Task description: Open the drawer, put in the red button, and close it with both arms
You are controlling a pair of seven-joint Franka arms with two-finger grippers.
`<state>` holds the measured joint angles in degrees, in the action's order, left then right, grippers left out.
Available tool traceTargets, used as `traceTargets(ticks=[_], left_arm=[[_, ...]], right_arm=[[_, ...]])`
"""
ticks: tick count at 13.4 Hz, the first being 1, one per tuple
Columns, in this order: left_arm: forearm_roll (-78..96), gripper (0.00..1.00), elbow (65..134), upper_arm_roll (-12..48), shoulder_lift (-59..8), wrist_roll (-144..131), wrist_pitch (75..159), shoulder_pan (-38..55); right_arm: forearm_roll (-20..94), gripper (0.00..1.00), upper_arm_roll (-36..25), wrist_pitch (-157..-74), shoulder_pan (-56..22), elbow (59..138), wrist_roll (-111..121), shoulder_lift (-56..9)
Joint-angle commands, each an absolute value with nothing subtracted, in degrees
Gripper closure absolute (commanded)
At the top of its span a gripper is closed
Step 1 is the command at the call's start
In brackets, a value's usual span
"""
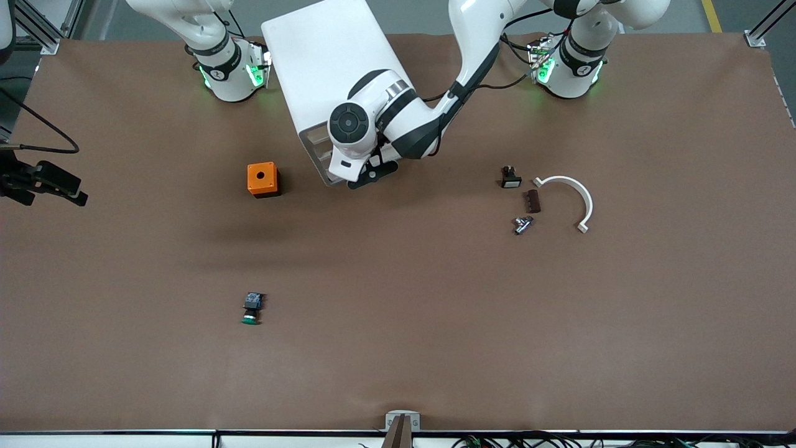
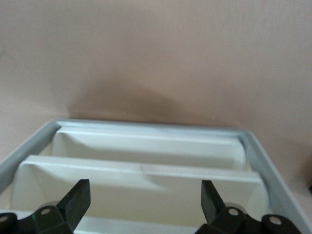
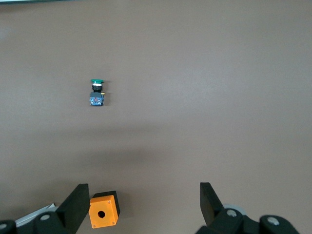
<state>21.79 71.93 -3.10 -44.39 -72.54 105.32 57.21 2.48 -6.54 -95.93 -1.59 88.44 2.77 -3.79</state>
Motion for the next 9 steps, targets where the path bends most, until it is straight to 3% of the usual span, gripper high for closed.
traceTargets(ticks=[1, 4, 9], left_arm=[[20.7, 0.0, 72.8, -7.7, -39.8, -72.8, 103.7, 52.5], [11.7, 0.0, 72.6, -11.9, -34.1, -72.0, 103.6, 46.9], [-3.2, 0.0, 72.7, -12.5, -25.9, -67.7, 103.5, 37.9]], right_arm=[[1.4, 0.0, -5.4, -96.3, -0.4, 90.2, 3.4, -2.1], [1.5, 0.0, -5.4, -96.2, -0.4, 89.6, 3.4, -2.4], [2.3, 0.0, -5.3, -96.5, -0.4, 89.6, 3.1, -4.6]])
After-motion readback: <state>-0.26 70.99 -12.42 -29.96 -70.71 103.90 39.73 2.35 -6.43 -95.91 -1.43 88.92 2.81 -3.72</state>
